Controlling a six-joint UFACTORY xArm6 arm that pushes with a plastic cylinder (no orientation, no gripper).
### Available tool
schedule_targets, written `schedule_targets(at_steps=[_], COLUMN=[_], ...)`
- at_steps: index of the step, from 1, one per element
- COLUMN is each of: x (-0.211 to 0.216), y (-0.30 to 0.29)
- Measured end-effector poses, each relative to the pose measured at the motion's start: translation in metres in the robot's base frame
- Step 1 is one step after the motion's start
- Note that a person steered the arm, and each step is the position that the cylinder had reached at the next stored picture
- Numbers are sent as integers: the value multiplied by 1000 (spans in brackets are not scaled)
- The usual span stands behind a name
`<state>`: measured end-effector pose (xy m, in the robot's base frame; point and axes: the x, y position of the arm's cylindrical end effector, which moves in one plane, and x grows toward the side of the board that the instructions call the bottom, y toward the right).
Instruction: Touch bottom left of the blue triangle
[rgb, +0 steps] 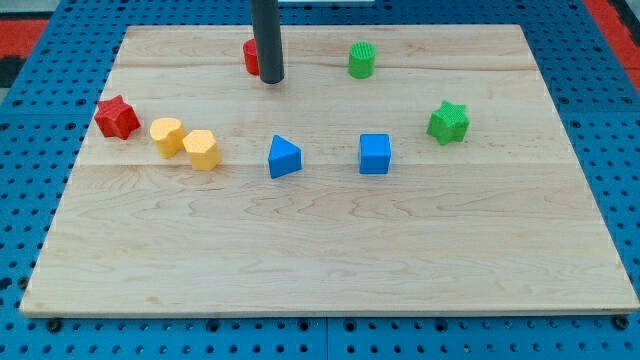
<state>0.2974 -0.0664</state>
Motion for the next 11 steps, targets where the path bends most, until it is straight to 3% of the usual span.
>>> schedule_targets(at_steps=[1,3,4,5,7,8,10,11], x=[8,20,57,123,224,228,149,139], y=[37,196,255,280,169,80,-23,-59])
